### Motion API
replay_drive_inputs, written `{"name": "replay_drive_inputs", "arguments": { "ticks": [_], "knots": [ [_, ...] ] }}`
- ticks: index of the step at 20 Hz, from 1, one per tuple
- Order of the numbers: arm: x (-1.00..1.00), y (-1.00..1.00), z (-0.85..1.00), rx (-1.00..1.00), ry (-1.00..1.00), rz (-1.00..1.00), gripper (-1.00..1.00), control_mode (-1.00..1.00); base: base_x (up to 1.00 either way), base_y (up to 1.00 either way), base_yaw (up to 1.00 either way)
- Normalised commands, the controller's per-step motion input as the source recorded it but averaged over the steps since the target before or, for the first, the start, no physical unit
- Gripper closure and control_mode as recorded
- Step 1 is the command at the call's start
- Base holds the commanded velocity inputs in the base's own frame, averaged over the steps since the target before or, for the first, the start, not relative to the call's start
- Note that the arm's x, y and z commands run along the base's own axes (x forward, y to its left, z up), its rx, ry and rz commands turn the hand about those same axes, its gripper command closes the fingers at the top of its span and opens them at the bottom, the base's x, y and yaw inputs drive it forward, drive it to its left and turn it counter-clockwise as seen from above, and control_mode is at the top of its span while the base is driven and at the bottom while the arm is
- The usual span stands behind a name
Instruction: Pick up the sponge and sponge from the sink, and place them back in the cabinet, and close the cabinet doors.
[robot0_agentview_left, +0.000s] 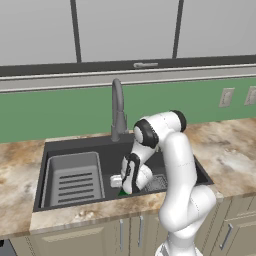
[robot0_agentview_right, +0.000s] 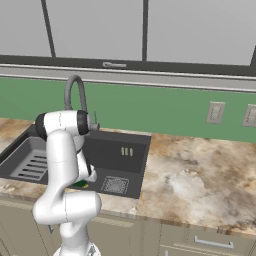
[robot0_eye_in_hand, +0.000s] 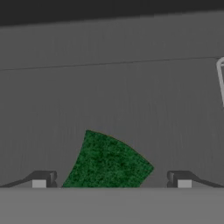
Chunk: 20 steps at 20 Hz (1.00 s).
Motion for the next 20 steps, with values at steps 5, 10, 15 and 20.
{"name": "replay_drive_inputs", "arguments": {
  "ticks": [5, 10, 15, 20],
  "knots": [
    [0.0, 0.0, -0.07, 0.01, 0.01, 0.0, -1.0, -1.0, 0.0, 0.0, 0.0],
    [0.0, 0.0, -0.04, 0.0, 0.0, 0.0, -1.0, -1.0, 0.0, 0.0, 0.0],
    [0.0, 0.0, -0.04, 0.0, 0.0, 0.0, -1.0, -1.0, 0.0, 0.0, 0.0],
    [0.0, 0.0, -0.05, 0.0, 0.01, 0.0, -1.0, -1.0, 0.0, 0.0, 0.0]
  ]
}}
